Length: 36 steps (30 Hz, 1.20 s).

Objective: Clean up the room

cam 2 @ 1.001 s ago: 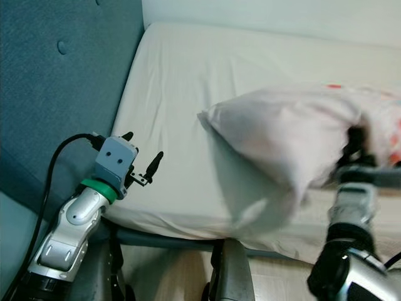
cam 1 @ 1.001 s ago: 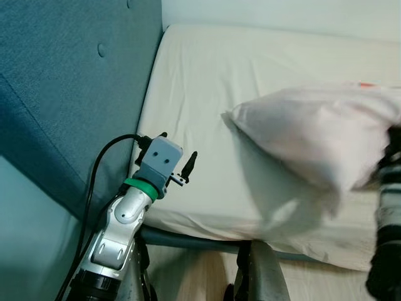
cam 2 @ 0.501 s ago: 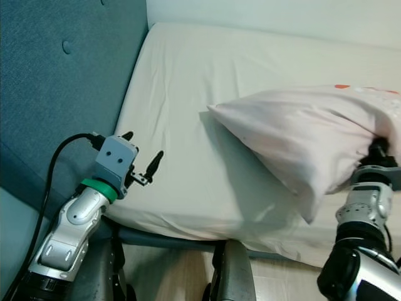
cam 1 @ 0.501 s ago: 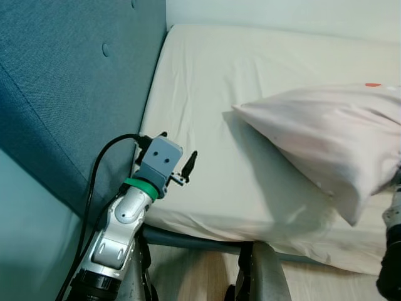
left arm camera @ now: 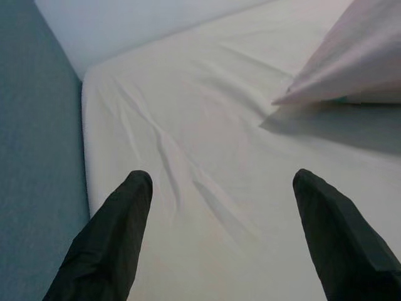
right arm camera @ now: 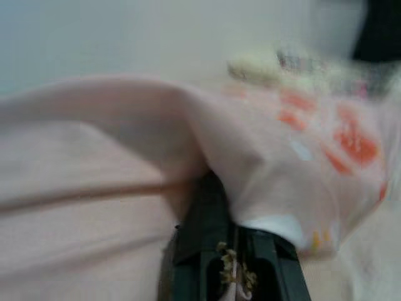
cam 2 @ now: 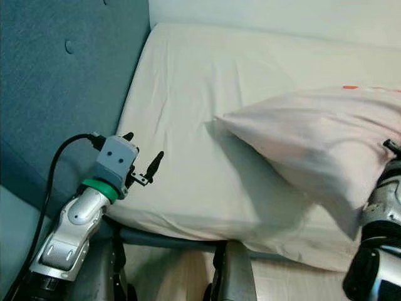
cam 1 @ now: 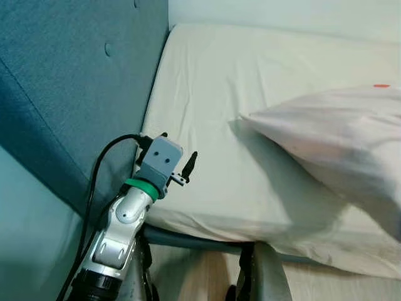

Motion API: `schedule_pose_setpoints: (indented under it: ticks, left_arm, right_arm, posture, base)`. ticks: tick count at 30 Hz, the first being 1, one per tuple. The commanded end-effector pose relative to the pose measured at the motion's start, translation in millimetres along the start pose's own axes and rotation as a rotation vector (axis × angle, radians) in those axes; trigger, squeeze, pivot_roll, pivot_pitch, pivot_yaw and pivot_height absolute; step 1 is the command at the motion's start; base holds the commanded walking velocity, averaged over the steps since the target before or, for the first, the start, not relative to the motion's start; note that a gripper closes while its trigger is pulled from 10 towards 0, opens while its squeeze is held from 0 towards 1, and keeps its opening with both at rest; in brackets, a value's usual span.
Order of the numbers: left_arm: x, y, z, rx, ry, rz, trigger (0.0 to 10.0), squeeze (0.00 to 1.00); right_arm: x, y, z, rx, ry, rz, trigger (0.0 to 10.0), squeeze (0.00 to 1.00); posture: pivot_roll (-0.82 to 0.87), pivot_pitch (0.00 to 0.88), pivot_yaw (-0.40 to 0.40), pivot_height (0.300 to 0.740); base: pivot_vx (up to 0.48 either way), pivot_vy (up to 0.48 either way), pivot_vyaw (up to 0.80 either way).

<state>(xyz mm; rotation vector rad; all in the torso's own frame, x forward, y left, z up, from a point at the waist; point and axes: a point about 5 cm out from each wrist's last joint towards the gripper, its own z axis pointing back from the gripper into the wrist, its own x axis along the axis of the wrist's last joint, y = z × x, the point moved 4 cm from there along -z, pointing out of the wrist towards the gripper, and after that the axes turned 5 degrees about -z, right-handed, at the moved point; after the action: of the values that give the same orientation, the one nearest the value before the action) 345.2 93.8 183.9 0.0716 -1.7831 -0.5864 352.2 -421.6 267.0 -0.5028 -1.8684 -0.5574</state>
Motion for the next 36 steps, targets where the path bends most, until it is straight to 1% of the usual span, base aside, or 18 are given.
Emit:
schedule_pose_setpoints:
  ticks: [1,2,3,4,5,10,11,12,15,19,25,26,27,30,31,34,35,36]
  left_arm:
    - [1.9,0.7,-1.0,0.004,0.001,0.006,10.0,0.0]
    - [1.9,0.7,-1.0,0.004,0.001,0.006,10.0,0.0]
    - [9.4,7.5,-2.1,0.018,-0.019,0.022,10.0,0.0]
    - [9.4,7.5,-2.1,0.018,-0.019,0.022,10.0,0.0]
    - [25.3,20.9,-3.3,0.038,-0.064,0.058,10.0,0.0]
    - [53.9,40.7,-3.0,0.03,-0.149,0.099,10.0,0.0]
    - [67.7,48.8,-1.8,0.016,-0.191,0.111,10.0,0.0]
    - [111.7,73.1,3.9,-0.009,-0.333,0.1,10.0,0.0]
    - [150.8,92.7,13.0,-0.007,-0.467,-0.002,10.0,0.0]
    - [174.8,100.6,21.2,-0.023,-0.533,-0.104,10.0,0.0]
    - [179.5,93.5,27.9,-0.058,-0.545,-0.109,10.0,0.0]
    - [173.7,87.3,28.6,-0.065,-0.525,-0.098,10.0,0.0]
    - [165.9,81.1,27.8,-0.066,-0.498,-0.08,10.0,0.0]
    - [151.5,73.2,25.1,-0.074,-0.431,-0.056,10.0,0.0]
    - [151.5,73.2,25.1,-0.074,-0.431,-0.056,10.0,0.0]
    - [116.5,62.1,13.3,-0.056,-0.307,-0.062,10.0,0.0]
    - [116.5,62.1,13.3,-0.056,-0.307,-0.062,10.0,0.0]
    - [108.1,60.2,10.8,-0.051,-0.279,-0.061,10.0,0.0]
  right_arm:
    - [40.6,30.4,-13.3,0.163,-0.103,0.164,0.0,0.0]
    - [40.6,30.4,-13.3,0.163,-0.103,0.164,0.0,0.0]
    - [56.5,57.4,-15.6,0.29,-0.147,0.258,0.0,0.0]
    - [56.5,57.4,-15.6,0.29,-0.147,0.258,0.0,0.0]
    - [77.0,92.9,-14.4,0.455,-0.212,0.385,0.0,0.0]
    - [102.6,116.2,-11.5,0.56,-0.301,0.454,0.0,0.0]
    - [115.0,122.4,-10.3,0.583,-0.347,0.477,0.0,0.0]
    - [132.5,143.1,-1.2,0.73,-0.404,0.497,0.0,0.0]
    - [128.5,167.4,11.8,0.919,-0.384,0.499,0.0,0.0]
    - [120.1,197.8,29.2,1.101,-0.359,0.47,0.0,0.0]
    - [124.5,217.2,32.7,1.108,-0.353,0.408,0.0,0.0]
    - [123.9,217.1,28.3,1.052,-0.325,0.275,1.0,0.0]
    - [117.0,212.0,22.3,0.97,-0.283,0.125,9.5,0.0]
    - [94.3,194.6,13.5,0.812,-0.208,-0.119,10.0,0.0]
    - [94.3,194.6,13.5,0.812,-0.208,-0.119,10.0,0.0]
    - [29.2,127.0,6.3,0.398,-0.085,-0.586,10.0,0.0]
    - [29.2,127.0,6.3,0.398,-0.085,-0.586,10.0,0.0]
    - [12.6,109.3,8.5,0.299,-0.065,-0.682,10.0,0.0]
  posture:
    - [0.12,0.13,-0.006,0.545]
    - [0.12,0.13,-0.006,0.545]
    - [0.12,0.13,-0.006,0.545]
    - [0.12,0.13,-0.006,0.545]
    - [0.12,0.13,-0.006,0.545]
    - [0.1,0.128,-0.026,0.545]
    - [0.1,0.128,-0.026,0.545]
    - [0.1,0.128,-0.026,0.545]
    - [0.1,0.12,-0.038,0.545]
    - [0.1,0.113,-0.045,0.545]
    - [0.12,0.103,-0.071,0.545]
    - [0.12,0.099,-0.078,0.545]
    - [0.13,0.103,-0.082,0.545]
    - [0.14,0.111,-0.072,0.545]
    - [0.14,0.111,-0.072,0.545]
    - [0.13,0.123,-0.046,0.545]
    - [0.13,0.123,-0.046,0.545]
    - [0.13,0.123,-0.046,0.545]
  base:
    - [0.0,0.0,0.0]
    - [0.0,0.0,0.0]
    - [0.0,0.0,0.0]
    - [0.0,0.0,0.0]
    - [0.0,0.0,0.0]
    - [0.0,0.0,0.0]
    - [0.0,0.0,0.0]
    - [0.0,0.0,0.0]
    - [0.0,0.0,0.0]
    - [0.0,0.0,0.0]
    - [0.0,0.0,0.0]
    - [0.0,0.0,0.0]
    - [0.0,0.0,0.0]
    - [0.0,0.0,0.0]
    - [0.0,0.0,0.0]
    - [0.0,0.0,0.0]
    - [0.0,0.0,0.0]
    - [0.0,0.0,0.0]
